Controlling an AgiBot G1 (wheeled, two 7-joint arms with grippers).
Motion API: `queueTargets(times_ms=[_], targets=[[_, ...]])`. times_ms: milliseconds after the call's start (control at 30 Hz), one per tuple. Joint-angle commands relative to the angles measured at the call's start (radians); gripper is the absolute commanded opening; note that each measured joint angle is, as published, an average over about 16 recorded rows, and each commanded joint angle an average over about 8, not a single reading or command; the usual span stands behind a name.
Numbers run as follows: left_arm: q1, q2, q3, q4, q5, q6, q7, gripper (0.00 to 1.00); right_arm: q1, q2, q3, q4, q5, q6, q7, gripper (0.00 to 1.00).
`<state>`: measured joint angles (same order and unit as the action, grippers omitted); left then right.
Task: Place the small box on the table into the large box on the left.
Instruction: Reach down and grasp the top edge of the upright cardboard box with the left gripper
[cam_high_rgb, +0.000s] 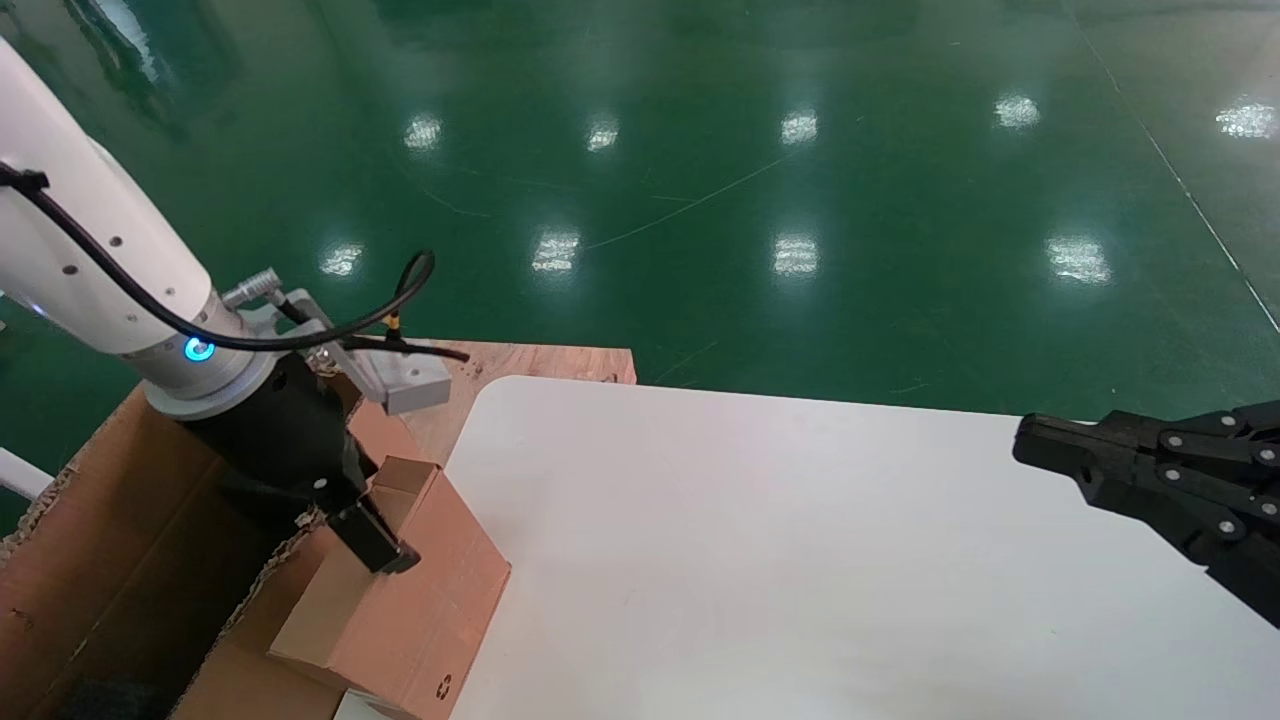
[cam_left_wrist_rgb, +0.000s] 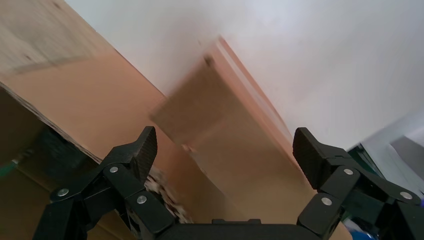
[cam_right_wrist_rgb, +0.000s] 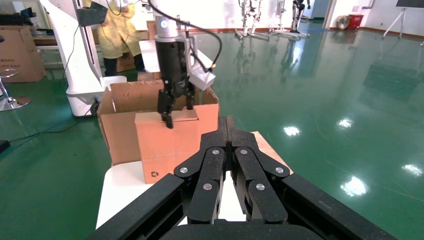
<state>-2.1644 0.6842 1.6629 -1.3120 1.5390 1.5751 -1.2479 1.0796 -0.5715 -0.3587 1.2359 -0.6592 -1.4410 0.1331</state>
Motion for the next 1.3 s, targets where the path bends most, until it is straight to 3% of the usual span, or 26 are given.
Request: queueTargets(times_ms=[33, 400, 467, 667, 733, 767, 1300], targets=[[-0.002, -0.002, 0.025, -0.001, -0.014, 0.002, -0.005, 1.00, 0.000, 0.000, 0.000, 0.000, 0.000, 0.000, 0.000, 0.00], [-0.023, -0.018, 0.084, 0.012, -0.082, -0.021, 0.016, 1.00, 0.000, 0.000, 0.000, 0.000, 0.000, 0.000, 0.000, 0.00], [-0.024, -0.024, 0.083, 0.015, -0.096, -0.025, 0.023, 0.99, 0.000, 0.000, 0.000, 0.000, 0.000, 0.000, 0.000, 0.09], [-0.024, -0.030, 0.081, 0.019, -0.108, -0.030, 0.026, 0.28, 0.000, 0.000, 0.000, 0.000, 0.000, 0.000, 0.000, 0.81], [-0.024, -0.028, 0.081, 0.018, -0.105, -0.029, 0.025, 0.03, 0.000, 0.000, 0.000, 0.000, 0.000, 0.000, 0.000, 0.97], [-0.024, -0.027, 0.081, 0.017, -0.103, -0.029, 0.024, 0.00, 0.000, 0.000, 0.000, 0.000, 0.000, 0.000, 0.000, 1.00], [-0.023, -0.020, 0.081, 0.013, -0.086, -0.023, 0.018, 0.00, 0.000, 0.000, 0.000, 0.000, 0.000, 0.000, 0.000, 1.00]])
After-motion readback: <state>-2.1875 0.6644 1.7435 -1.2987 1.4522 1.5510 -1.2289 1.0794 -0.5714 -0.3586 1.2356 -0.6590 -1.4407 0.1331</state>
